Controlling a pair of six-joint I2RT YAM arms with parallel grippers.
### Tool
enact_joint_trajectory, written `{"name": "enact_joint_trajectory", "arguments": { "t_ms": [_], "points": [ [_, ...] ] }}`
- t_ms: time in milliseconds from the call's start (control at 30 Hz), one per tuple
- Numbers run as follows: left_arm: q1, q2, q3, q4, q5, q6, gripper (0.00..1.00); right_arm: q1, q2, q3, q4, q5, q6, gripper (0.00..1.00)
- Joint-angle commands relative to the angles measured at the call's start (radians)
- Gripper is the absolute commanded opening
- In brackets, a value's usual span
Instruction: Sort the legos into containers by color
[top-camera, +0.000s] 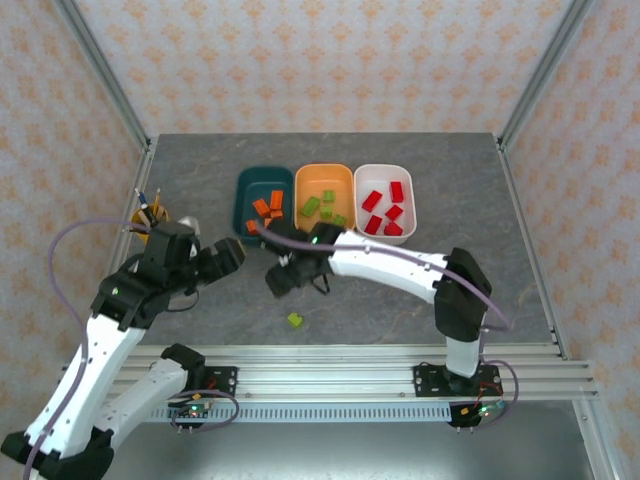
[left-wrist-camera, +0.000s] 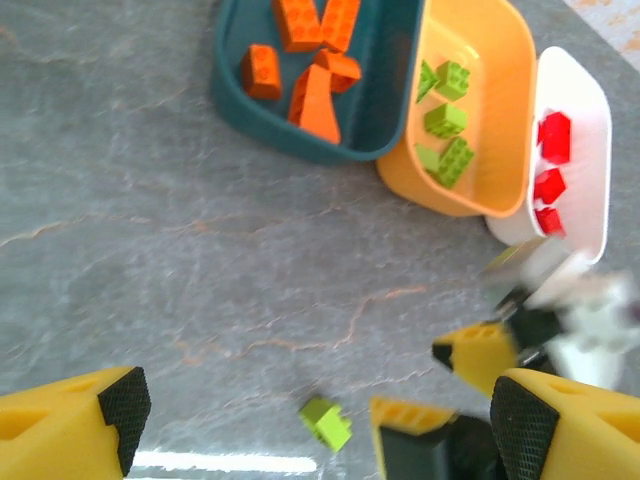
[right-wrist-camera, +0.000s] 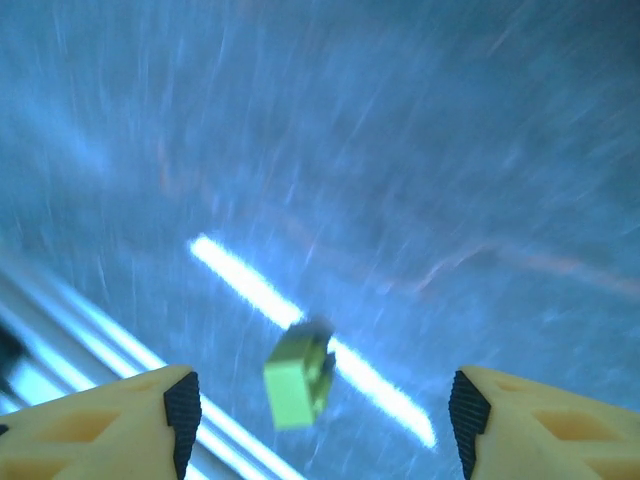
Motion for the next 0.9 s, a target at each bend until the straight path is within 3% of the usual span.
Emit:
{"name": "enact_joint_trajectory", "arguments": {
  "t_ms": [0, 267, 867],
  "points": [
    [-0.006, -0.076, -0.035, -0.129, -0.048, -0.018, 0.91, 0.039, -0.009, -0.070, 0.025, -0.019, -0.016, 0.70],
    [-0.007, -0.185, -0.056, -0.204, -0.061, -0.065, 0.91, 0.084, 0.106, -0.066, 0.030, 0.020, 0.019, 0.69],
    [-0.006, -0.205, -0.061, -0.193, -0.043, -0.086, 0.91, 0.082, 0.177, -0.043, 0.019, 0.051, 0.054, 0.26]
  ]
}}
